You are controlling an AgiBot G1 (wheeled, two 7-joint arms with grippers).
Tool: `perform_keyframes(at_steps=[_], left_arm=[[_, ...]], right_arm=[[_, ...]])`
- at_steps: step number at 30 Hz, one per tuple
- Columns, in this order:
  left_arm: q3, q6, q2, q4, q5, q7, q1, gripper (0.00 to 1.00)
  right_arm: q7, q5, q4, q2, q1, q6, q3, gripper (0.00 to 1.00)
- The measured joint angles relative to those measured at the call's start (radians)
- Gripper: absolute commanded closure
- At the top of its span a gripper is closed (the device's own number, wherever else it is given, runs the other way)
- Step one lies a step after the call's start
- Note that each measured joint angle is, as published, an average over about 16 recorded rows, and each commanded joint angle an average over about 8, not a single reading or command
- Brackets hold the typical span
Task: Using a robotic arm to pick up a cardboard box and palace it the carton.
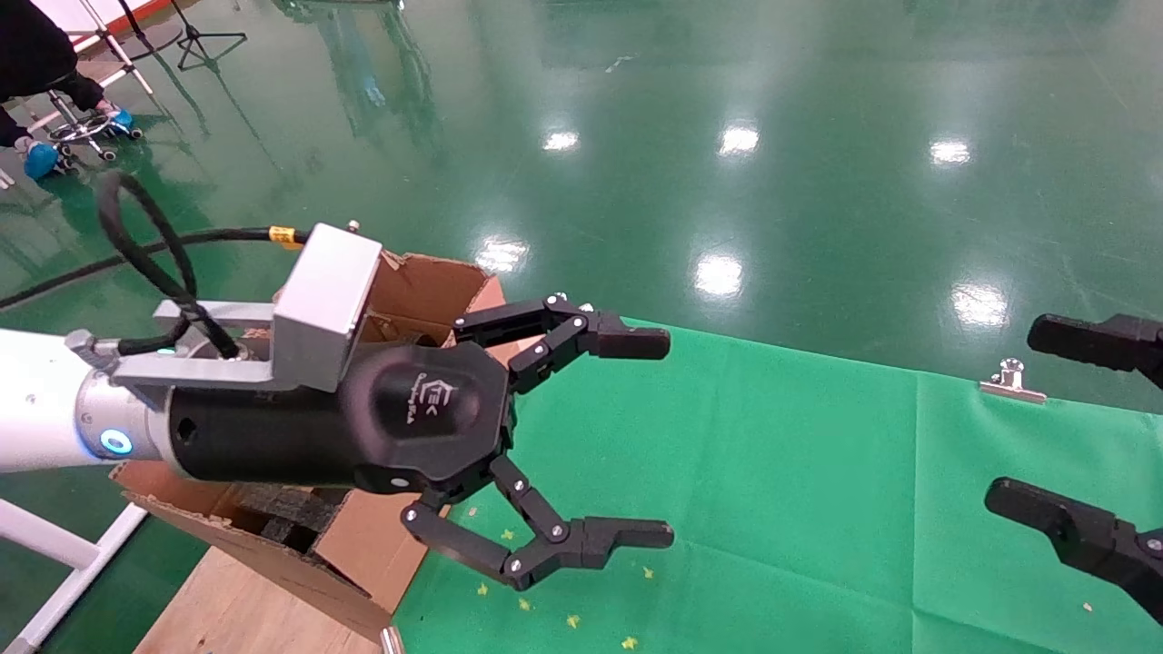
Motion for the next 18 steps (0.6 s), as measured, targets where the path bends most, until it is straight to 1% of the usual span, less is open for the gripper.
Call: perform_keyframes(at_steps=[18], left_arm=[[0.0, 0.0, 0.0, 0.0, 0.0, 0.0, 0.0, 0.0]], right_arm=[[0.0, 0.0, 0.0, 0.0, 0.0, 0.0, 0.0, 0.0]])
